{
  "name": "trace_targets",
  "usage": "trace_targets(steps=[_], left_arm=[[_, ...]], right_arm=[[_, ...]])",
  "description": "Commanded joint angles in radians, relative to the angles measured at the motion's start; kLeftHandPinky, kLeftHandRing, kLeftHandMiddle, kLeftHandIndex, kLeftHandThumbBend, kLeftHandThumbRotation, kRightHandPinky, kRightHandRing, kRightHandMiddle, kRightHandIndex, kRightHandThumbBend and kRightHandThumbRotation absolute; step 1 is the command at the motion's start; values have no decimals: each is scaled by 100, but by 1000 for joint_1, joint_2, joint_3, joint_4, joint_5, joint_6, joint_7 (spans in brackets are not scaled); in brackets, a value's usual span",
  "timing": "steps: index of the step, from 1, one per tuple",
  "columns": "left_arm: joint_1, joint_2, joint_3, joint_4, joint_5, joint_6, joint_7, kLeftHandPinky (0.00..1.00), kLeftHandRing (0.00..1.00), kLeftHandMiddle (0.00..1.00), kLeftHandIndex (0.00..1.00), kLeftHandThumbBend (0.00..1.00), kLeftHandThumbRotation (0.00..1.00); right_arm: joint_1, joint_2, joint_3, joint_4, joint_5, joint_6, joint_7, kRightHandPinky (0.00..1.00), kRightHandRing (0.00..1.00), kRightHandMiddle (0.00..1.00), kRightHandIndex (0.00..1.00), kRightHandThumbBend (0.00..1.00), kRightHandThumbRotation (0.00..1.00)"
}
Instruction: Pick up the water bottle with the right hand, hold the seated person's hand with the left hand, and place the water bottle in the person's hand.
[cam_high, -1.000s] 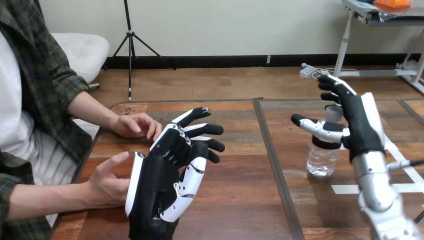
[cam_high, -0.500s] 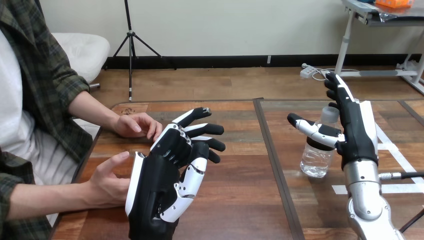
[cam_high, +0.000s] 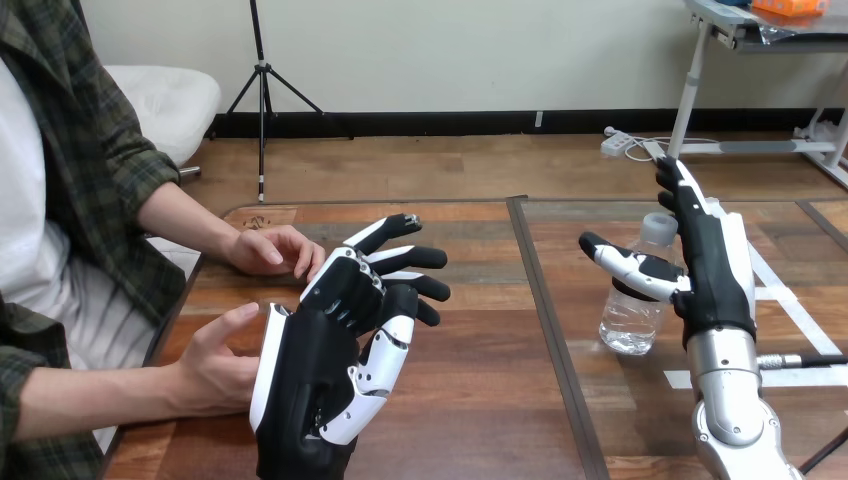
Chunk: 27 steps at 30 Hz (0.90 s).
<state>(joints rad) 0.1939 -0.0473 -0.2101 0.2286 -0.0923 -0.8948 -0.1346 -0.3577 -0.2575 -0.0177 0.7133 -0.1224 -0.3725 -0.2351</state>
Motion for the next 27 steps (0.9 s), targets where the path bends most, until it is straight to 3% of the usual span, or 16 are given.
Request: trace_targets(steps=[1, 19, 27], left_arm=[[-46, -17, 8, -23, -16, -21, -9, 46, 58, 66, 75, 25, 41], [-34, -18, 8, -32, -17, -18, -13, 46, 58, 66, 75, 25, 40], [-28, -17, 5, -38, -26, -13, -17, 47, 58, 66, 75, 27, 40]], right_arm=[[-28, 16, -25, -19, 17, -6, 6, 94, 94, 95, 95, 62, 0], [-59, 28, -42, 64, 11, -1, -1, 96, 95, 95, 95, 63, 0], [-77, 38, -57, 117, 39, -21, 16, 95, 95, 95, 94, 64, 0]])
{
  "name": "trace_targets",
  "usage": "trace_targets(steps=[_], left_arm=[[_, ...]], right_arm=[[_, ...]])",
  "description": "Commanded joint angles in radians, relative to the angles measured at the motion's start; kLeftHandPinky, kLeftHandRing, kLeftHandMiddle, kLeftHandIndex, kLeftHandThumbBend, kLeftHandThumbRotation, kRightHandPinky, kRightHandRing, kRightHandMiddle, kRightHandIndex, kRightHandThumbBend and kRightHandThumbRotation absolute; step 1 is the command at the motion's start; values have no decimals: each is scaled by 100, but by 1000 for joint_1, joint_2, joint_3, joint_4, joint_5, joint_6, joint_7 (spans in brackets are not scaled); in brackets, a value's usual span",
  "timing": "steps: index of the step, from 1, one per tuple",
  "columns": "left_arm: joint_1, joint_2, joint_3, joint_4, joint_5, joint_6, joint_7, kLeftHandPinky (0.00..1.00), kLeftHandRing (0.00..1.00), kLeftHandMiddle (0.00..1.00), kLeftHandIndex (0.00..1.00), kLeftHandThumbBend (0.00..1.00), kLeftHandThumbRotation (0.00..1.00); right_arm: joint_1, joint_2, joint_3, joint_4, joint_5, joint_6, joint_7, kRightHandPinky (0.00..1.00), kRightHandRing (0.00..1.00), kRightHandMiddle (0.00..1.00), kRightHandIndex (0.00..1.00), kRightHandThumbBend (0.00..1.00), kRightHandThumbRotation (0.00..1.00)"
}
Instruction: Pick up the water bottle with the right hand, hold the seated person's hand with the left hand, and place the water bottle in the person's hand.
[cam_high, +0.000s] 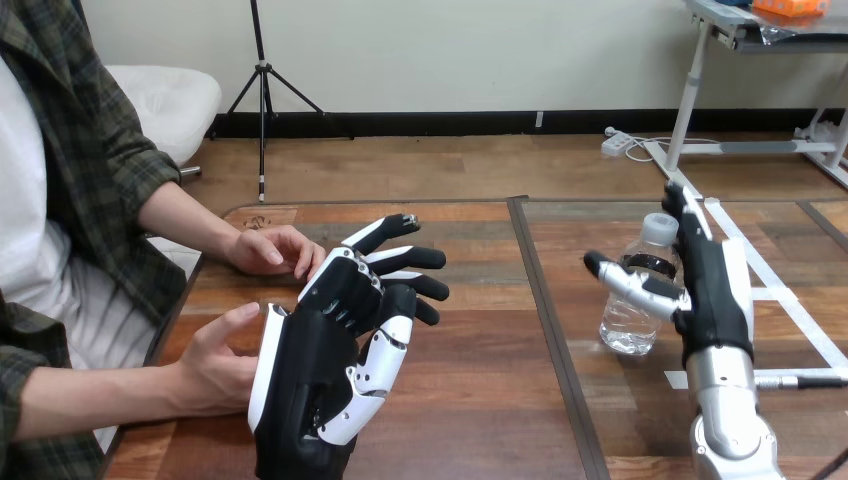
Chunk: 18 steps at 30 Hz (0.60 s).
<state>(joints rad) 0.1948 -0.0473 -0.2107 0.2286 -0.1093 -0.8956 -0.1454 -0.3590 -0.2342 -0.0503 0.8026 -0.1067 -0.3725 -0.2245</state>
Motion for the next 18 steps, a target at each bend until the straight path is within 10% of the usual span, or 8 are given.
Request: trace_targets(steps=[1, 18], left_arm=[[-28, -17, 5, -39, -9, -12, -7, 47, 58, 66, 75, 28, 40], [-22, -15, 5, -41, -20, -11, -15, 46, 57, 66, 75, 26, 42]], right_arm=[[-77, 16, -26, 32, 26, -22, 7, 95, 95, 95, 94, 64, 0], [-121, 32, -51, 151, 77, -63, 40, 95, 95, 95, 94, 65, 0]])
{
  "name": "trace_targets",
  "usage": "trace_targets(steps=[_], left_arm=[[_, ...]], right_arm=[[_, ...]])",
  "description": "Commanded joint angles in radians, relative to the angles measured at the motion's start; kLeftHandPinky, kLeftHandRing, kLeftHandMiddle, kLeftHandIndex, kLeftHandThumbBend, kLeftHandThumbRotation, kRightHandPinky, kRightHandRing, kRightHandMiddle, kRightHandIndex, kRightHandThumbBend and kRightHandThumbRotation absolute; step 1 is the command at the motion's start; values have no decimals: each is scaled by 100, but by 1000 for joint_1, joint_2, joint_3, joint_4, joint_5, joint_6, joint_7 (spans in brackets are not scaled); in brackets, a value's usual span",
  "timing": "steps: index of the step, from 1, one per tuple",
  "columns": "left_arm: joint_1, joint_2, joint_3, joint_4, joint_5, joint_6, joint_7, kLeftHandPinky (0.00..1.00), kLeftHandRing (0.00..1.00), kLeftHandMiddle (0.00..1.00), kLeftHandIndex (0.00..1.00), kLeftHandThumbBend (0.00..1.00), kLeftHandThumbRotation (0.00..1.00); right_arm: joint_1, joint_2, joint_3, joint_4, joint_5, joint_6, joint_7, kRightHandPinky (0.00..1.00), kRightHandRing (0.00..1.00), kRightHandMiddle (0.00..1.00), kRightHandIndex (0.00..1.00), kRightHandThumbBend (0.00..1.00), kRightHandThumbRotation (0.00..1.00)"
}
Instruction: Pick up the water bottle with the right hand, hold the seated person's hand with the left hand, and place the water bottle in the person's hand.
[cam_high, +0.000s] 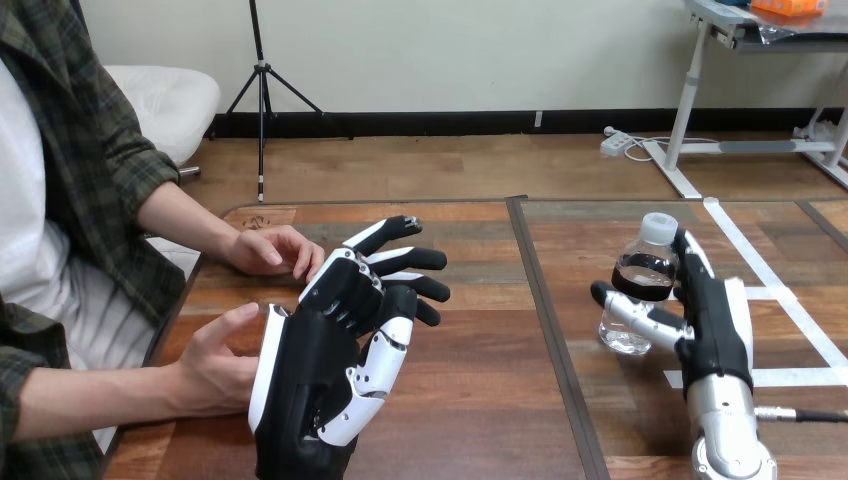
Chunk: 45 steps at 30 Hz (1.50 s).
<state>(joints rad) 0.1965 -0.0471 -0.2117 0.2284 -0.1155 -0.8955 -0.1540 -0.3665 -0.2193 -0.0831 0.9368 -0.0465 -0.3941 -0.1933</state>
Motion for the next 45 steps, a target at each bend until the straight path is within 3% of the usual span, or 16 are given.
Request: trace_targets(steps=[1, 25, 45], left_arm=[[-24, -16, 6, -41, -14, -11, -6, 46, 57, 66, 75, 26, 42], [-27, -15, 11, -37, -11, -12, -11, 46, 58, 66, 75, 27, 40], [-24, -16, 16, -37, -3, -8, -4, 47, 58, 66, 75, 27, 40]], right_arm=[[-115, 18, -20, 20, 19, -42, 10, 95, 95, 95, 94, 65, 0], [-181, 43, -67, 144, 78, -35, 55, 93, 90, 90, 89, 65, 0], [-235, 65, -78, 209, 77, -26, 17, 86, 84, 84, 84, 66, 0]])
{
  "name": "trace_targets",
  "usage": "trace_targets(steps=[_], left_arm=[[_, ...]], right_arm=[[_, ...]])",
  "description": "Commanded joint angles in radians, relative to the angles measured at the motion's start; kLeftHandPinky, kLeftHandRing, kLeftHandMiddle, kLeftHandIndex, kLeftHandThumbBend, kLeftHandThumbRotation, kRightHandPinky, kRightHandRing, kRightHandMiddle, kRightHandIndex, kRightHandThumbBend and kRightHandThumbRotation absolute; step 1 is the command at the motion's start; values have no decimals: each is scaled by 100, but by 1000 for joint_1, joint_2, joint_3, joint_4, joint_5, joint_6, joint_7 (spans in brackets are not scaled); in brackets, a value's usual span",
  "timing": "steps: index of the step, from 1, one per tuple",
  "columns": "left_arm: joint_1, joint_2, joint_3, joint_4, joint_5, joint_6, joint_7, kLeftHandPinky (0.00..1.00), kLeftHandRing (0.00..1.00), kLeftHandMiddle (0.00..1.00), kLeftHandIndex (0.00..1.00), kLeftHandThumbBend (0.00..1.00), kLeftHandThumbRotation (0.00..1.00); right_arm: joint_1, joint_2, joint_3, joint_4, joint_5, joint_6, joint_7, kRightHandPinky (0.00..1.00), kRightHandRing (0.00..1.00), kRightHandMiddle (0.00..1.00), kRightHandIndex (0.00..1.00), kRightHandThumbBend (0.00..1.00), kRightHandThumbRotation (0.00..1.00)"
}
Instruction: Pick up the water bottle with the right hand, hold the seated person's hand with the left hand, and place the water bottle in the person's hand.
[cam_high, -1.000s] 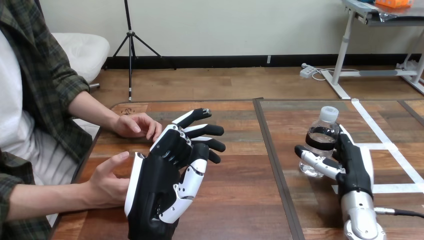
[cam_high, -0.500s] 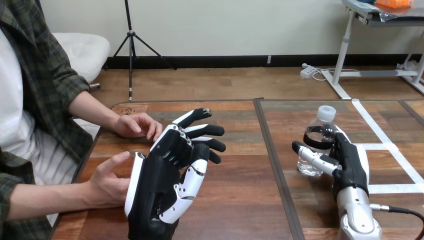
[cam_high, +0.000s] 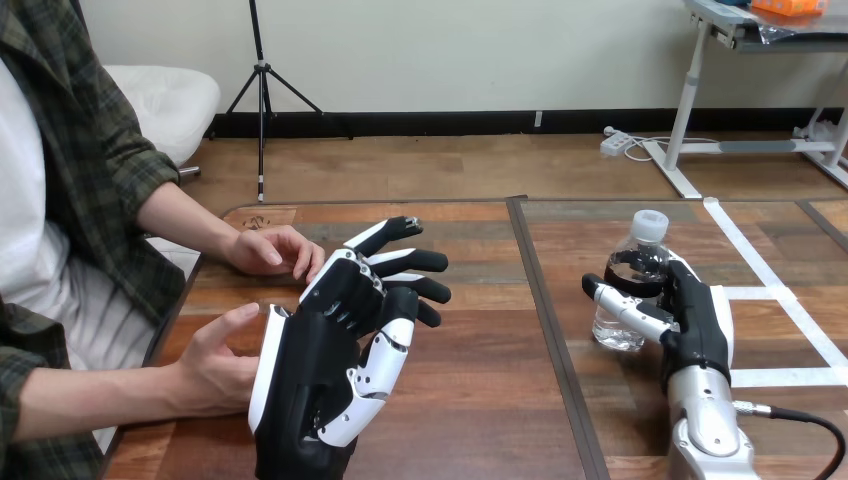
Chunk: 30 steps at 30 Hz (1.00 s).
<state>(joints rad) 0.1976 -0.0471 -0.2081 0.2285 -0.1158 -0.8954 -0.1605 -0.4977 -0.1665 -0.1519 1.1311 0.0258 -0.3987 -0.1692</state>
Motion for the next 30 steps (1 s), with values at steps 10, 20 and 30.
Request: trace_targets(steps=[10, 20, 30], left_arm=[[-26, -18, 17, -33, 4, -14, 6, 47, 57, 66, 75, 27, 41], [-23, -18, 16, -39, -6, -6, 0, 47, 57, 66, 75, 28, 42], [-23, -20, 17, -40, -13, -7, -5, 47, 57, 66, 75, 28, 43]], right_arm=[[-130, 23, -27, 48, 5, -29, -33, 84, 82, 82, 82, 67, 0], [-157, 39, -51, 74, 17, -27, -102, 69, 69, 70, 72, 70, 0], [-173, 41, -43, 85, -12, -23, -169, 54, 55, 55, 59, 69, 0]])
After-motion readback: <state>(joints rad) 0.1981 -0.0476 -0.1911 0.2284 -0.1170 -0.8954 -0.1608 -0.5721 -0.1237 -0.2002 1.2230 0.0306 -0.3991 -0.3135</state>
